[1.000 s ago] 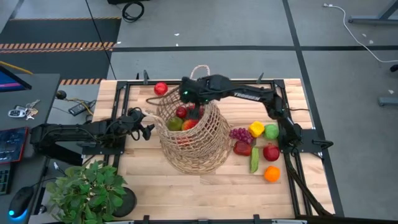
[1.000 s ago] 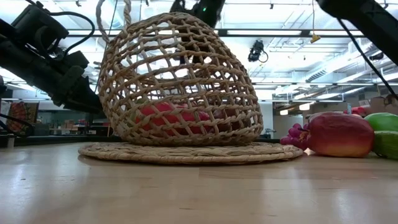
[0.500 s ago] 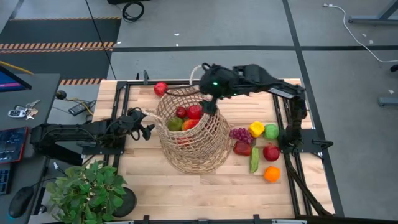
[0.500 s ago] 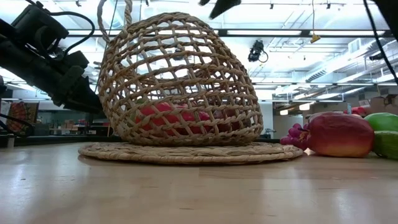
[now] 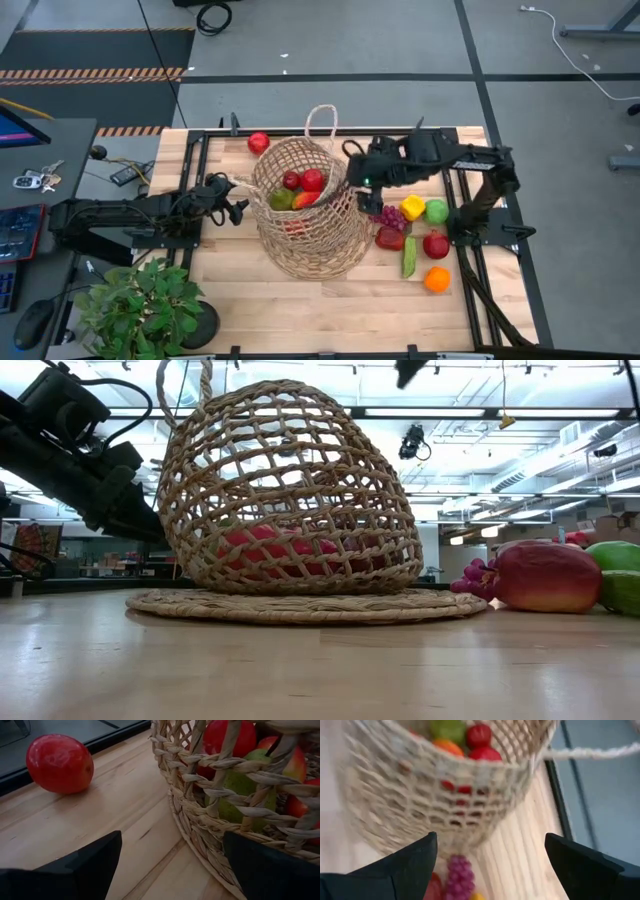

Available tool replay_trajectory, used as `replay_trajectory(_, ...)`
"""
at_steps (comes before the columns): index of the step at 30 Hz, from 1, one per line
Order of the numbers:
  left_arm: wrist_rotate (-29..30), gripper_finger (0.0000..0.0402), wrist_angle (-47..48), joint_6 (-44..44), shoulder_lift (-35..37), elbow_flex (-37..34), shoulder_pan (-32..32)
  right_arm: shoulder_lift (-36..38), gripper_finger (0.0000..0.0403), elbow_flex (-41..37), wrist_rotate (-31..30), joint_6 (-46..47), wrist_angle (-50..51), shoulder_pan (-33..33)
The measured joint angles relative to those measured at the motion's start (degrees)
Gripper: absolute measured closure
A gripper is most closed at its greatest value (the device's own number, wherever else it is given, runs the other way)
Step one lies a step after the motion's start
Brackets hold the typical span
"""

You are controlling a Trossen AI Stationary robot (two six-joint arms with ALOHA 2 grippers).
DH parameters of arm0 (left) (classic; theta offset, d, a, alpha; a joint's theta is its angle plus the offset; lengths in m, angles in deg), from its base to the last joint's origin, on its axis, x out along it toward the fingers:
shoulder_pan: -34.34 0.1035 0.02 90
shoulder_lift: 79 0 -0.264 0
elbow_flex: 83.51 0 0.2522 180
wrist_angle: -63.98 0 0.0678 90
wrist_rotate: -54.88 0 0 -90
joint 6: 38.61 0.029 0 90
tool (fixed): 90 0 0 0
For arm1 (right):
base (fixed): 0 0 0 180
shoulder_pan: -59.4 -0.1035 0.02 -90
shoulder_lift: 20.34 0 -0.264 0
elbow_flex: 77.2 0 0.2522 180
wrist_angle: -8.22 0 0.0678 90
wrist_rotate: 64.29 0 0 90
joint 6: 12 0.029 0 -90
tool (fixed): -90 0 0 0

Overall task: Build produce basket
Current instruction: Put the dark red apple into the basket

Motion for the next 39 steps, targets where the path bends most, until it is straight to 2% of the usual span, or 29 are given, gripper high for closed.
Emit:
replay_trajectory(3,0.02,0.0044,0.0,0.01,0.02,-0.01,0.01,3.34,0.0031,-8.3,-0.91,1.15,-1.39,-1.28)
replay_trajectory(12,0.02,0.0044,0.02,0.01,0.02,0.01,0.01,14.41,0.0031,-35.5,3.57,6.48,-13.47,-2.98)
replay_trajectory(20,0.01,0.0044,0.02,-0.01,0.0,-0.01,0.0,20.39,0.0031,-55.72,3.77,12.22,-25.96,-6.17)
replay_trajectory(23,0.0,0.0044,0.02,-0.01,0.0,0.01,0.01,22.03,0.003,-61.42,3.17,13.5,-32.0,-8.28)
replay_trajectory(29,0.01,0.0044,0.02,0.01,0.01,0.0,-0.01,24.45,0.003,-69.92,-1.8,17.79,-42.1,-13.58)
replay_trajectory(39,0.0,0.0044,0.02,0.01,0.0,0.01,-0.01,25.9,0.003,-75.46,-16.36,25.76,-54.94,-27.5)
